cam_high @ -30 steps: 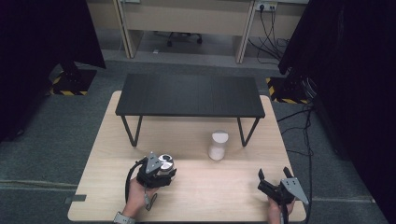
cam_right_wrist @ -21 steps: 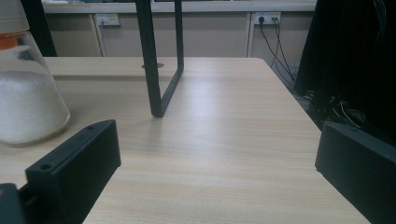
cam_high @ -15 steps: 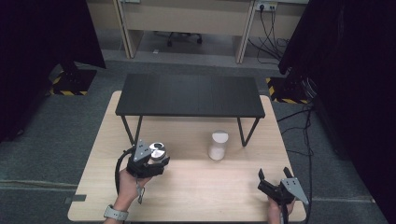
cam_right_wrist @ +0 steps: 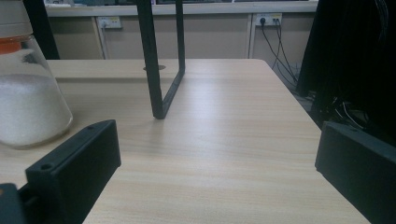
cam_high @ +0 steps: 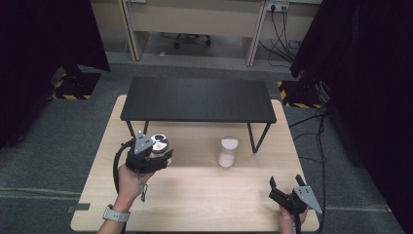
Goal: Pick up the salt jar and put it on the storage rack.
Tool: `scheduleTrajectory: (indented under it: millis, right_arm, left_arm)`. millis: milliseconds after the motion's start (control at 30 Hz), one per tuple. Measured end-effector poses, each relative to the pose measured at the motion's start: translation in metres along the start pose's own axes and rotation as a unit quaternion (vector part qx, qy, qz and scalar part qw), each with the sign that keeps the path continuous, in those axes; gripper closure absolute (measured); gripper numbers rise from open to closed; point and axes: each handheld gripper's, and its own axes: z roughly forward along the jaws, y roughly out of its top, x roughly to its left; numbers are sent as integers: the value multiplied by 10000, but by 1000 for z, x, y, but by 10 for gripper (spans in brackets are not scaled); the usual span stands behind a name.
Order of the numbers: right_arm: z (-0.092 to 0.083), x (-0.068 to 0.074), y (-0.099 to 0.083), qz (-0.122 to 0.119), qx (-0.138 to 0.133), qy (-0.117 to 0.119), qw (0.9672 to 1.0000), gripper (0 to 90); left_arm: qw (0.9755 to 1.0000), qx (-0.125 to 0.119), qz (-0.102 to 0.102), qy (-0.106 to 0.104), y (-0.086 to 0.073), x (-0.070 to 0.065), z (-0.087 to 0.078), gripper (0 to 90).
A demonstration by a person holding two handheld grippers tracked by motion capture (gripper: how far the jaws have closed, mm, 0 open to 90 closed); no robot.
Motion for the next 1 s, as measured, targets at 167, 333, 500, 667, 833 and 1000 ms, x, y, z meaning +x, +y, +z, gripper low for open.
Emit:
scheduleTrajectory:
  millis: [167, 333, 500, 667, 833, 1000]
  right_arm:
    - [0, 0, 0, 9, 0, -3, 10000, 3]
    - [0, 0, 0, 23, -2, -4, 10000, 3]
    - [0, 0, 0, 23, 6, 3, 10000, 3]
    - [0, 0, 0, 9, 9, 12, 10000, 3]
    - [0, 0, 1, -3, 17, 17, 10000, 3]
    - [0, 0, 0, -4, 16, 19, 10000, 3]
  left_arm:
    - [9999, -44, 24, 112, 12, -2, -7, 315]
    - [9998, -64, 69, 193, 25, -1, -13, 315]
    - [9996, -118, 94, 224, 35, 0, -18, 315]
    - [9996, -189, 66, 192, 45, 4, -22, 315]
    - [9995, -223, 65, 196, 50, 5, -22, 315]
    - [9992, -290, 58, 260, 60, 5, -25, 315]
